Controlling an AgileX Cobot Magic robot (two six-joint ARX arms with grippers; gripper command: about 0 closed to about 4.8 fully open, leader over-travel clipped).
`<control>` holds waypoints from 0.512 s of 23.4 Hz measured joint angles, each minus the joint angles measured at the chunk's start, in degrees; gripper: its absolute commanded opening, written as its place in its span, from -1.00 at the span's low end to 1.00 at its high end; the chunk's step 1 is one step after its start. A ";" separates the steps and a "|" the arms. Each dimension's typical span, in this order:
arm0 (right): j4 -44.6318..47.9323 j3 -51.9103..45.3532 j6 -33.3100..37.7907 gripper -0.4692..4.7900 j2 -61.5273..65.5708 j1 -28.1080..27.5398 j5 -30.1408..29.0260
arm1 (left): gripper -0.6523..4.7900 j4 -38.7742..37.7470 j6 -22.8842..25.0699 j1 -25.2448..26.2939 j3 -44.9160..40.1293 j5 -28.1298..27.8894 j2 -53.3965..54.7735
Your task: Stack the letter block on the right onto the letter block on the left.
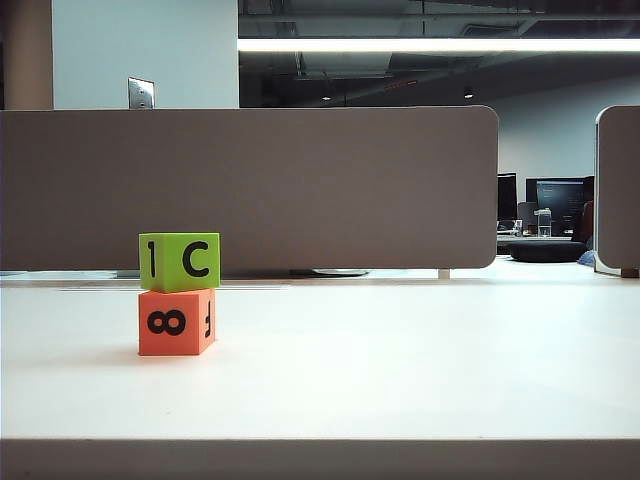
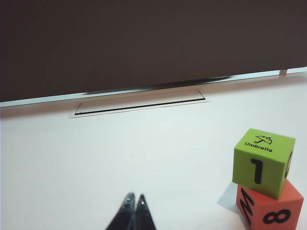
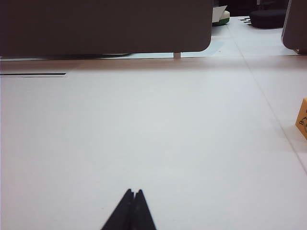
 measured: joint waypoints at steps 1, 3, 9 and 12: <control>0.00 0.00 0.00 -0.82 -0.02 0.00 0.02 | -0.78 0.09 -0.92 2.75 0.00 3.82 0.00; 0.02 0.00 0.00 -0.82 -0.02 0.00 0.02 | -0.78 0.07 -2.16 7.96 0.00 10.29 0.00; 0.02 0.00 0.00 -0.82 -0.02 0.00 0.02 | -0.78 0.22 -2.38 14.40 0.00 14.62 0.00; 0.02 0.00 0.00 -0.82 -0.02 0.00 0.02 | -0.78 0.26 -2.43 17.46 0.00 14.78 0.00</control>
